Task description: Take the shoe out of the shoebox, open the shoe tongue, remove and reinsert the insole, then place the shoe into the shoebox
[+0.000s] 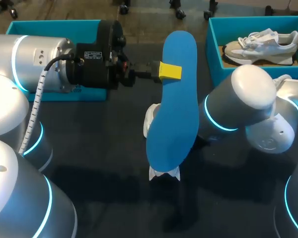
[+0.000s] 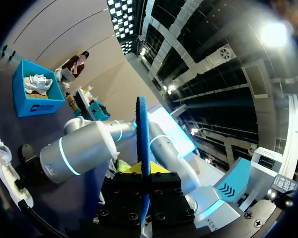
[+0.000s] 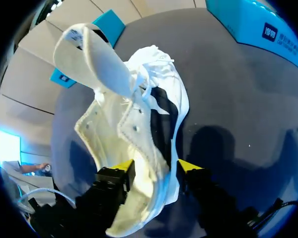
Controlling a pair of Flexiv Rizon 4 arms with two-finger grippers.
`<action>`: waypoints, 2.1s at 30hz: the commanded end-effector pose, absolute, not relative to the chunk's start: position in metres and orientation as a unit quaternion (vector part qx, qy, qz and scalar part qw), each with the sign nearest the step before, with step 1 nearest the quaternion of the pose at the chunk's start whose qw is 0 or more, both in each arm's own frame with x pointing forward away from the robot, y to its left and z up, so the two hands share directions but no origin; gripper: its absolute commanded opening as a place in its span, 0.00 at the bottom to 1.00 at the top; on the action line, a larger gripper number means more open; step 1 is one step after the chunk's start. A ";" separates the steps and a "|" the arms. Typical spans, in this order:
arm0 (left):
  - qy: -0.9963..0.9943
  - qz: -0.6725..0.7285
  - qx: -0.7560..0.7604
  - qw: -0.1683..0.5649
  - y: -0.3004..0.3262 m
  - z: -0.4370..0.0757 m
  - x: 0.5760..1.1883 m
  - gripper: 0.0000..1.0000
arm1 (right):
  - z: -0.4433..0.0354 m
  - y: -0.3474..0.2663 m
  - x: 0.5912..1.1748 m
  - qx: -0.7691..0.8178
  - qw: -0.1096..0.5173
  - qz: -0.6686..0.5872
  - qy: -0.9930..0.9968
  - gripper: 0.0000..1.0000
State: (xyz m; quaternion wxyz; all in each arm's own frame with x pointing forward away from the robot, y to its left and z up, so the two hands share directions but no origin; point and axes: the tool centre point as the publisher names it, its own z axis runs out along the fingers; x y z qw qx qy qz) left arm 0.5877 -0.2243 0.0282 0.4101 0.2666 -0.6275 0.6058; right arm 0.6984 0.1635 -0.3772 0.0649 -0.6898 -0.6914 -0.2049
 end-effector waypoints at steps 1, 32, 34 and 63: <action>-0.627 0.606 0.267 0.410 -0.224 0.027 0.587 0.00 | -0.362 0.152 0.696 -0.695 0.083 -0.213 -0.682 1.00; -0.627 0.606 0.267 0.410 -0.224 0.027 0.587 0.00 | -0.292 0.123 0.725 -0.572 0.225 -0.431 -0.661 1.00; -0.627 0.606 0.267 0.410 -0.224 0.027 0.587 0.00 | -0.290 0.122 0.728 -0.562 0.236 -0.445 -0.656 1.00; -0.627 0.606 0.267 0.410 -0.224 0.027 0.587 0.00 | -0.275 0.117 0.729 -0.532 0.305 -0.516 -0.598 1.00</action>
